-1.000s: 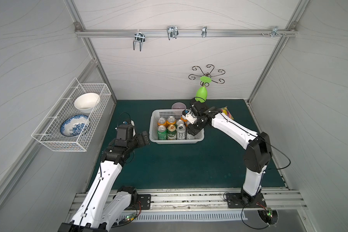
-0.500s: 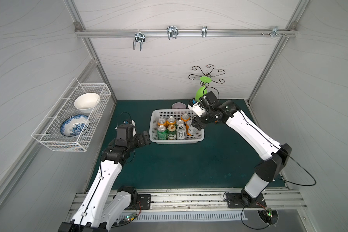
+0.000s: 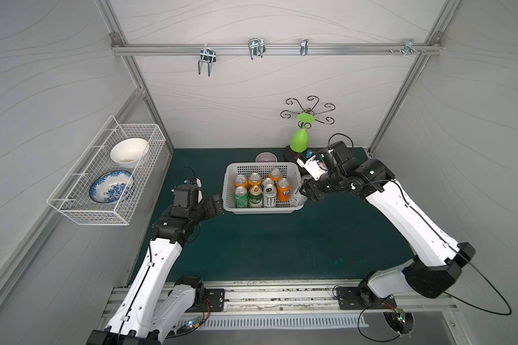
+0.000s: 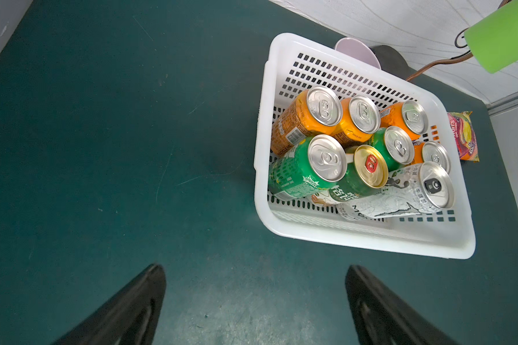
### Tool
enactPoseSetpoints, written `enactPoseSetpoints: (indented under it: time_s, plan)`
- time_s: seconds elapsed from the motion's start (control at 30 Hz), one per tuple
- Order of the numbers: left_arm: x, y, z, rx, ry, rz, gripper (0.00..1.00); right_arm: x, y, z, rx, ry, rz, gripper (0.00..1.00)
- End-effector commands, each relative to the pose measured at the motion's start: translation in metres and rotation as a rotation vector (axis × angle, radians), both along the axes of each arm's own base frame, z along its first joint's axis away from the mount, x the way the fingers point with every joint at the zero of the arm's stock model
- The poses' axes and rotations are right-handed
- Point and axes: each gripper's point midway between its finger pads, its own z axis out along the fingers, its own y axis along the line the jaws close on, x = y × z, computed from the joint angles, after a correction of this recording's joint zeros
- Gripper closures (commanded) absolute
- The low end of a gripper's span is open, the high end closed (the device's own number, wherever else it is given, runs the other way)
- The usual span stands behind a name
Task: Take out the drinks from the basket
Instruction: Place the drink at the center of the board.
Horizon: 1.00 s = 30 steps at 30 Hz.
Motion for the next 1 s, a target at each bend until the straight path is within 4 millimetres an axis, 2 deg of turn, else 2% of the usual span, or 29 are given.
enactPoseSetpoints:
  time_s: [0.0,0.23,0.53,0.77,0.97]
  plan:
    - [0.010,-0.002,0.013,-0.017,-0.056,-0.002,0.02,-0.002,0.001,0.013,0.058,-0.044,-0.020,0.54]
    - [0.010,-0.002,0.014,-0.014,-0.059,-0.008,0.02,-0.010,-0.006,-0.004,0.068,-0.043,-0.047,0.54]
    - [0.009,-0.003,0.014,-0.012,-0.065,-0.016,0.02,-0.010,-0.005,-0.031,0.073,-0.023,-0.061,0.53]
    - [0.009,-0.003,0.017,-0.015,-0.081,-0.022,0.02,-0.002,-0.002,-0.062,0.041,-0.008,-0.078,0.53]
    - [0.009,-0.004,0.016,-0.016,-0.079,-0.029,0.02,0.006,0.001,-0.080,0.017,-0.009,-0.081,0.52]
